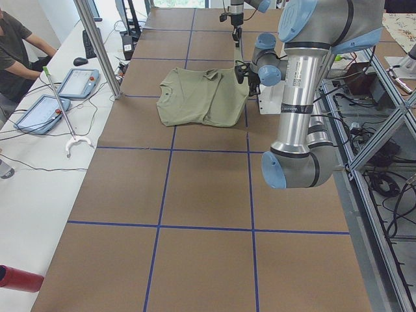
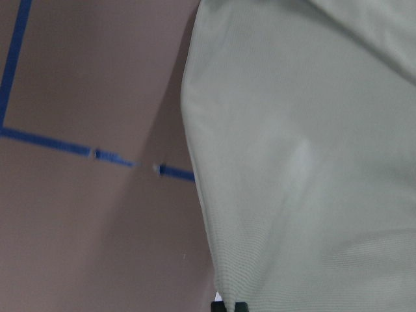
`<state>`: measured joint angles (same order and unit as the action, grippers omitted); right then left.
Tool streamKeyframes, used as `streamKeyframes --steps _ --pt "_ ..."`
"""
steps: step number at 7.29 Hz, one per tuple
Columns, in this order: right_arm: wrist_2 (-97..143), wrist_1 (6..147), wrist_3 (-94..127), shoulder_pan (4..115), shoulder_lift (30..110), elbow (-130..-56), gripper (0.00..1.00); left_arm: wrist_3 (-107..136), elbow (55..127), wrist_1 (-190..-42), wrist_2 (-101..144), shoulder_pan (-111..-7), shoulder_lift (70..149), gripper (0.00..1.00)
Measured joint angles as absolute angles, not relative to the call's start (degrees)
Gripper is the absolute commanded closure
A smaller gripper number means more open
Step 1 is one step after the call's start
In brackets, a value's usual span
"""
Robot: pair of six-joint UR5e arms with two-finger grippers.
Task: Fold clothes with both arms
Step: 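Lift the hem with both grippers and fold it toward the collar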
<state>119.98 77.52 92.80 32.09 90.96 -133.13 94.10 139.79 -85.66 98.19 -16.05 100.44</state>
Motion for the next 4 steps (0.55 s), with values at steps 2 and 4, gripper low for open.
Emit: streamKeyframes --steps 2,4 --pt "119.9 77.5 92.5 37.6 87.8 -131.0 1.0 89.3 135.5 -85.6 101.3 -24.6 103.0 1.0" --pt "120.0 77.4 92.3 42.2 82.8 -126.3 1.0 87.6 130.7 -85.5 102.5 -30.4 107.3 1.0"
